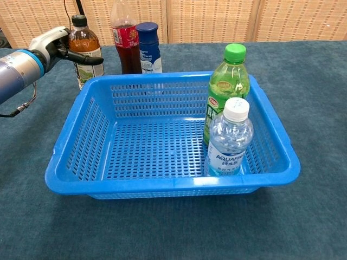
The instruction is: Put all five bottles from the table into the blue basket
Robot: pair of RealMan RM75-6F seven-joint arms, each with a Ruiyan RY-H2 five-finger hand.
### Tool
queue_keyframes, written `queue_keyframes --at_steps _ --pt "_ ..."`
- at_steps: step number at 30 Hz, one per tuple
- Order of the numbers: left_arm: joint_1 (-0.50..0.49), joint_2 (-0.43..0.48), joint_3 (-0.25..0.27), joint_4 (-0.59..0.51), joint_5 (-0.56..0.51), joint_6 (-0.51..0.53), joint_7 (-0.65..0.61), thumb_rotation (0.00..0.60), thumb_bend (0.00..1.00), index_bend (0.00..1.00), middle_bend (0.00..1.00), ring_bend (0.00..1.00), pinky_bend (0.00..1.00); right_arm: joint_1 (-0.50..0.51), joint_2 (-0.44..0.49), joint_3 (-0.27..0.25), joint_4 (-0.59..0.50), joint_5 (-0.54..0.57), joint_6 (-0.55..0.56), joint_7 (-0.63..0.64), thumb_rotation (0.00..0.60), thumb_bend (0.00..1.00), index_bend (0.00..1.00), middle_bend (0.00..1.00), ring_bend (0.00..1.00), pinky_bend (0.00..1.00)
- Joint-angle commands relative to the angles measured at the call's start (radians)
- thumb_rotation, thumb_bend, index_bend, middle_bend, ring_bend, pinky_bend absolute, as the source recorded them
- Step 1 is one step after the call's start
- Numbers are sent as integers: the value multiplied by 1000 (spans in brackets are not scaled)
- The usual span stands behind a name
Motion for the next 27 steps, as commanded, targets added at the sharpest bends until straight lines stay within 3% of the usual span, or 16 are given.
queue_keyframes --at_steps 1,6,11,15,16,19,27 --pt "18 19 -15 -29 -6 46 0 600 482 666 554 513 562 -2 2 -1 -3 -3 3 1 600 0 0 0 0 0" --pt "67 111 -11 -161 28 140 -16 600 499 666 553 509 562 -5 5 -5 -11 -16 11 3 600 0 0 0 0 0" --pt "140 262 17 -387 102 257 -17 600 488 657 552 508 561 -8 7 -6 -21 -21 15 3 600 0 0 0 0 0" --pt "208 401 66 -611 192 343 -44 600 481 655 550 506 562 -10 9 -5 -30 -21 18 1 600 0 0 0 0 0" --pt "234 457 103 -716 276 406 -49 600 479 655 550 506 562 -11 10 -5 -34 -22 21 2 600 0 0 0 0 0" --pt "258 534 165 -858 364 437 -34 600 471 655 550 505 562 -13 11 -3 -40 -22 23 2 600 0 0 0 0 0" --pt "235 527 252 -1018 473 423 40 600 456 645 545 499 562 -14 15 2 -38 -16 20 9 600 0 0 0 0 0"
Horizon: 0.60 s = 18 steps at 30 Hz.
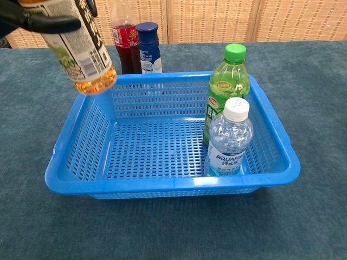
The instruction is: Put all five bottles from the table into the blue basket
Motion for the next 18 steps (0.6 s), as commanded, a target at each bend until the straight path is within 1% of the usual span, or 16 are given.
queue_keyframes --at_steps 1,5,9,11,18 --pt "-8 -14 49 -59 39 -10 52 600 456 645 545 498 562 0 1 2 3 3 -1 3 600 0 0 0 0 0" --pt "-24 -50 57 -59 25 -36 67 600 455 643 544 497 562 0 1 3 5 4 -2 6 600 0 0 0 0 0" --pt "-36 -100 60 -37 -2 -58 81 600 444 638 543 497 562 -1 2 6 8 9 -4 11 600 0 0 0 0 0" --pt "-49 -161 68 -12 -32 -92 56 600 441 634 541 496 562 -1 2 9 9 14 -5 14 600 0 0 0 0 0" --pt "-75 -267 82 53 -58 -137 86 600 425 616 530 486 562 -1 3 8 9 11 -8 14 600 0 0 0 0 0"
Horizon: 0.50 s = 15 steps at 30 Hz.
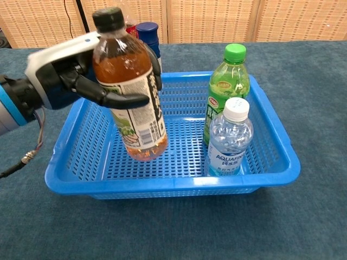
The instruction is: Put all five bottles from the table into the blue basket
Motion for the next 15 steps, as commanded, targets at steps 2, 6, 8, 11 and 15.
queue_keyframes --at_steps 2,6,8,11,15 --pt "-17 -60 9 46 -27 -30 44 600 407 579 504 467 562 -1 1 1 0 -1 2 2 600 0 0 0 0 0" --pt "-38 -60 36 64 2 -55 42 600 219 114 116 127 280 -2 3 2 1 0 3 7 600 0 0 0 0 0" --pt "-66 -29 63 70 42 -83 6 600 115 0 2 4 64 -3 5 3 1 0 4 11 600 0 0 0 0 0" --pt "-61 -18 60 80 53 -39 -14 600 44 0 0 0 0 -4 6 3 2 -1 5 15 600 0 0 0 0 0" --pt "-48 10 51 76 60 22 -42 600 27 0 0 0 0 -4 7 3 2 -2 5 17 600 0 0 0 0 0"
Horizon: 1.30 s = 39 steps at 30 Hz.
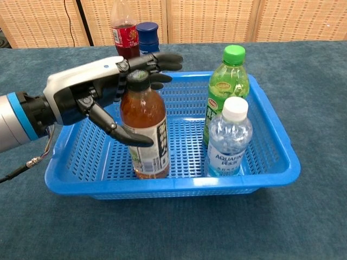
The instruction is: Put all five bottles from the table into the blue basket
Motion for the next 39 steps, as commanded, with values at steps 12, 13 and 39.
queue_keyframes --at_steps 12,13,39 --pt "99 258 -118 16 -131 236 -148 600 27 0 0 0 0 1 -6 -7 -7 -11 -4 -16 600 0 0 0 0 0" --pt "102 263 -129 31 -152 235 -165 600 27 0 0 0 0 3 -8 -8 -7 -12 -7 -21 600 0 0 0 0 0" --pt "-200 -32 -274 677 -444 -407 -186 600 0 0 0 0 0 42 -73 12 62 78 -117 -77 600 0 0 0 0 0"
